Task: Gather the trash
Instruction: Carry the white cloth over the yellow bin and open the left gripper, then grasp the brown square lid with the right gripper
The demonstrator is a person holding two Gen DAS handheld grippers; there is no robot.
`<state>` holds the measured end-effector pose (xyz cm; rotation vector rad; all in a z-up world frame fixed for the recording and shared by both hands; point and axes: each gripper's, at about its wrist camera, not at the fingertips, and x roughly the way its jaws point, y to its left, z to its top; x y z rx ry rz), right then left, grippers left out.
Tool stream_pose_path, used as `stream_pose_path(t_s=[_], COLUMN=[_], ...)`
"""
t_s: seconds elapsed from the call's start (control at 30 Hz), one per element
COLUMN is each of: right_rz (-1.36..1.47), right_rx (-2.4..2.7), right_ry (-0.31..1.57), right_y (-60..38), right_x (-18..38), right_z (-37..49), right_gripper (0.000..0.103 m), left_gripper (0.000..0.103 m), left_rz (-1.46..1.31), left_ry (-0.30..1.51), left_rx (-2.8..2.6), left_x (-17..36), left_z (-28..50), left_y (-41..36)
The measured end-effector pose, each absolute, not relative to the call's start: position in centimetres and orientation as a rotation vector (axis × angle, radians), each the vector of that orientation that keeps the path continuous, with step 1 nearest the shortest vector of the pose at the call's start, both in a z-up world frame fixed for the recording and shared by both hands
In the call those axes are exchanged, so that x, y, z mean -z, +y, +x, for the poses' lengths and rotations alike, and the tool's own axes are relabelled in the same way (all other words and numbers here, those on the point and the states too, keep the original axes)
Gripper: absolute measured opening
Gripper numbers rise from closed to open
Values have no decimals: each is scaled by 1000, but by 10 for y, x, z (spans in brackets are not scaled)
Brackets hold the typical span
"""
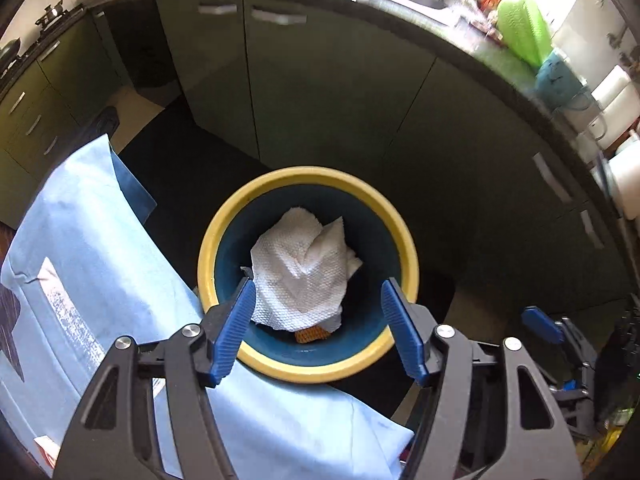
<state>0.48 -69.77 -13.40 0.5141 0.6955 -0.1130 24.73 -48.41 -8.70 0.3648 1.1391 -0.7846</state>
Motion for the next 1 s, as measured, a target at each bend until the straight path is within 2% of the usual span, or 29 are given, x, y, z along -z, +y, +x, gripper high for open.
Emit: stream_pose_path(t_s=[0.07, 0.2, 0.33, 0.53, 0.67, 0.83, 1.0], right_rz=[489, 403, 298, 64, -26, -88, -200], right_rx=[70, -27, -202, -504, -528, -623, -616], right_ry=[705, 728, 756, 814, 851, 939, 1045], right_y=[-685, -645, -588, -473, -420, -364, -315], right_x=[131, 118, 103, 88, 84, 97, 124], right_z=[12, 31, 50, 71, 98, 156, 202], right_gripper=[67, 67, 67, 67, 67, 67, 67], left_gripper=[71, 90, 92, 92, 92, 93, 94], left_rz=[296, 237, 181, 88, 40, 32, -4], left_ry=[1045, 818, 713, 707, 673, 607, 618], left_rx=[801, 764, 677, 539, 450, 326, 246], left_x=[49, -15, -41, -38, -28, -19, -6], left_z=[233, 195, 163, 139, 122, 88, 65], left_y=[-453, -377, -290, -178, -110, -52, -16])
